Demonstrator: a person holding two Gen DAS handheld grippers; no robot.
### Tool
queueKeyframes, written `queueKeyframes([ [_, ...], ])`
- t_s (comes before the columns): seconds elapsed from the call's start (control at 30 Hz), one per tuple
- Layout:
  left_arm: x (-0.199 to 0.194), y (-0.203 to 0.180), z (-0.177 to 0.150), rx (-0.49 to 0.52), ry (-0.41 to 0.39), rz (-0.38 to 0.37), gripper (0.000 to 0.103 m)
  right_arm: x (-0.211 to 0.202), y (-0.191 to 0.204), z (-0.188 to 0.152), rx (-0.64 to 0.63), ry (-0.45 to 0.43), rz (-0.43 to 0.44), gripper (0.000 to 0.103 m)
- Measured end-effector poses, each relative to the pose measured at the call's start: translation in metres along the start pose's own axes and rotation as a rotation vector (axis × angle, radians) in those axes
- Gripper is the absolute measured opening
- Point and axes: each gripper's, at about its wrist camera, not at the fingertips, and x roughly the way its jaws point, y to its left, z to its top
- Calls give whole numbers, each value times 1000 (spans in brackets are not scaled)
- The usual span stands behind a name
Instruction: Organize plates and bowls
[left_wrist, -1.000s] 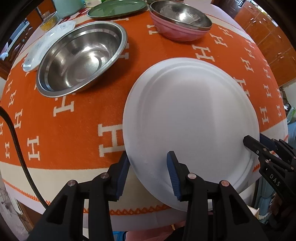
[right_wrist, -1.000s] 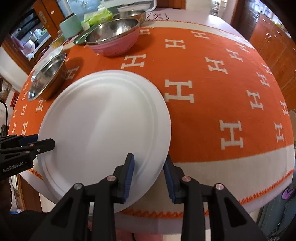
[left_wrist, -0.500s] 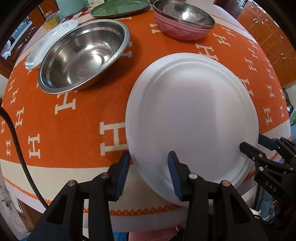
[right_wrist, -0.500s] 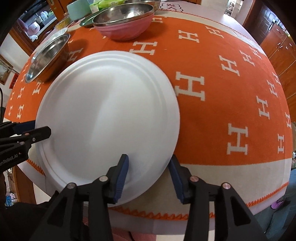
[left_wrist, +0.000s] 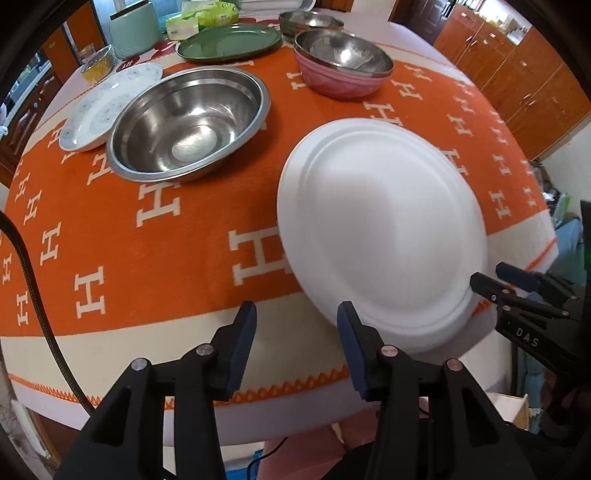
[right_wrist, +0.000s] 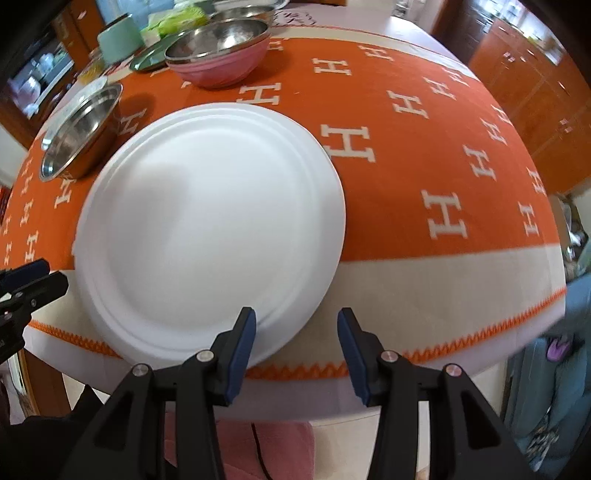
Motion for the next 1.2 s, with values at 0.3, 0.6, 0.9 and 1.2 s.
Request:
queueKeyframes([
  [0.3,-43,48,-22,-42,-82,-20,46,-31,9,-26,110,-85,-33,46],
  [0.6,-93,104,-35,-130,-202,26,48,-57,26,-11,109,-183,-27,46],
  [0.9,-133,147,-38,-197,-290,123,55,-79,62,36,11,-286,46,46],
  [1.2,-154,200,-14,-265,-292,203,56,-87,100,89,-30,-386,141,46],
])
